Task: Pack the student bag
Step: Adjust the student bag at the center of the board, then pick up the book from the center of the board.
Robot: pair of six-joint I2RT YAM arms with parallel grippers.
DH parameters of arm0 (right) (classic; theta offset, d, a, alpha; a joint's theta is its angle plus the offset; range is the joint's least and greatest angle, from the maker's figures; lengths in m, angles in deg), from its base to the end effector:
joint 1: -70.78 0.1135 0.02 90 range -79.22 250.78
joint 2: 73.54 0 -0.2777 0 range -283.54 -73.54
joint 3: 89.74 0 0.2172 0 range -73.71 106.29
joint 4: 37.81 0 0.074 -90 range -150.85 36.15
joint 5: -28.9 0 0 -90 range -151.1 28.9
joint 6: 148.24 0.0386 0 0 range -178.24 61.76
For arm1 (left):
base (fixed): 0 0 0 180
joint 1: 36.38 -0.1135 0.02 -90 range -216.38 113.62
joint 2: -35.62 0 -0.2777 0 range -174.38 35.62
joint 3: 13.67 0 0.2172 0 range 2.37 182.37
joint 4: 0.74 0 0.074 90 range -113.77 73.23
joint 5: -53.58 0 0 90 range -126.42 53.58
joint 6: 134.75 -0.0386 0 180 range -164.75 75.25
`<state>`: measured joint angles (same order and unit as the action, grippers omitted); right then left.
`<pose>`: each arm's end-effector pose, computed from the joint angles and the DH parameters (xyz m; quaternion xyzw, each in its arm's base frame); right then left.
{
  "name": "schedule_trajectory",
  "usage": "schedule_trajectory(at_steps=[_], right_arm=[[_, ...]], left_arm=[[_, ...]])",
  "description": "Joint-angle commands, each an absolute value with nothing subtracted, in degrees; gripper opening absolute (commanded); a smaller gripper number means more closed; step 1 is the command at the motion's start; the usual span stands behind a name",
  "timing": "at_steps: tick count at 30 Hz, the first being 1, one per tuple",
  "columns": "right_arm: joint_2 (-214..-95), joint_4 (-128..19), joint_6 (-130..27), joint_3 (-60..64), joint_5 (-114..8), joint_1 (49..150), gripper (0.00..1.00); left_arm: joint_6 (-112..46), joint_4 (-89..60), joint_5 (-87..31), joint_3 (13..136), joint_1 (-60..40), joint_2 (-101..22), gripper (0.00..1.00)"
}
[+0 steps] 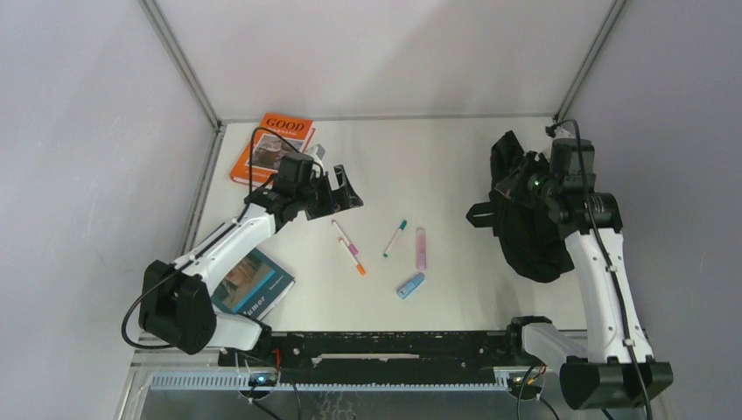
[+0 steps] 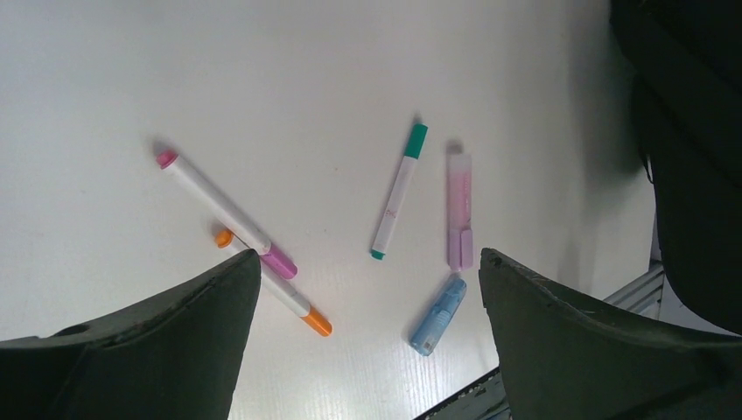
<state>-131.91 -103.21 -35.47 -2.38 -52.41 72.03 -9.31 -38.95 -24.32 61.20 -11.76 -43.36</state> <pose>0.1544 0.0092 0.3886 0.1326 0.8808 0.1597 0.4256 0.2386 -0.1182 0.2953 -0.0433 0.9095 -0.2846 0.2997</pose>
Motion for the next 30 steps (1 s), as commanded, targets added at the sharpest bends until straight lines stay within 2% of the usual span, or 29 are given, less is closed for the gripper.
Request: schedule_trajectory(at_steps=[1, 3, 6, 7, 9, 11, 13, 16, 17, 19, 22, 25, 30], right_arm=[[-133.17, -99.23, -43.83, 2.20, -36.03, 71.97, 0.00], [-134.38, -100.73, -47.00, 2.15, -35.05, 72.31, 0.00], [-136.43, -101.72, -47.75, 1.91, -43.34, 75.35, 0.00], [-137.06, -101.94, -47.86, 1.75, -47.92, 77.52, 0.00], [-139.05, -103.49, -47.78, 1.37, -65.33, 84.15, 0.00], [-142.04, -105.69, -46.20, -0.04, -75.36, 89.75, 0.00], [-143.97, -105.82, -42.90, -3.37, -79.44, 93.03, 0.00], [-144.62, -103.09, -38.79, -9.96, -78.60, 94.23, 0.02], [-144.41, -102.08, -38.23, -11.73, -77.27, 94.26, 0.13], [-143.42, -100.67, -37.71, -14.10, -73.84, 94.05, 0.42], [-141.03, -98.85, -38.37, -15.25, -65.33, 93.81, 0.75], [-137.10, -95.91, -38.52, -15.28, -56.62, 93.93, 0.87], [-130.56, -86.85, -33.30, -16.78, -50.19, 93.72, 0.91]], left_arm=[[-11.53, -38.78, -25.42, 59.15, -11.68, -39.89, 0.99], [-11.41, -38.09, -25.17, 58.58, -11.68, -40.00, 0.99], [-11.18, -37.35, -24.16, 58.60, -11.68, -41.29, 0.99], [-11.26, -37.56, -23.87, 58.94, -11.68, -41.89, 0.99], [-10.97, -38.27, -25.05, 59.65, -11.68, -41.98, 0.98], [-10.64, -38.31, -27.40, 59.32, -11.68, -40.73, 0.99], [-10.28, -38.62, -30.00, 59.18, -12.01, -39.36, 0.99], [-10.52, -40.68, -31.97, 59.69, -13.25, -38.29, 0.99], [-11.01, -41.83, -32.85, 60.07, -13.78, -38.05, 1.00], [-12.65, -45.39, -37.65, 61.64, -14.94, -37.95, 1.00], [-13.59, -50.40, -42.97, 64.30, -18.11, -38.24, 1.00], [-13.74, -53.33, -45.07, 67.58, -20.66, -39.11, 1.00], [-16.17, -54.42, -49.87, 74.75, -21.00, -44.21, 1.00]])
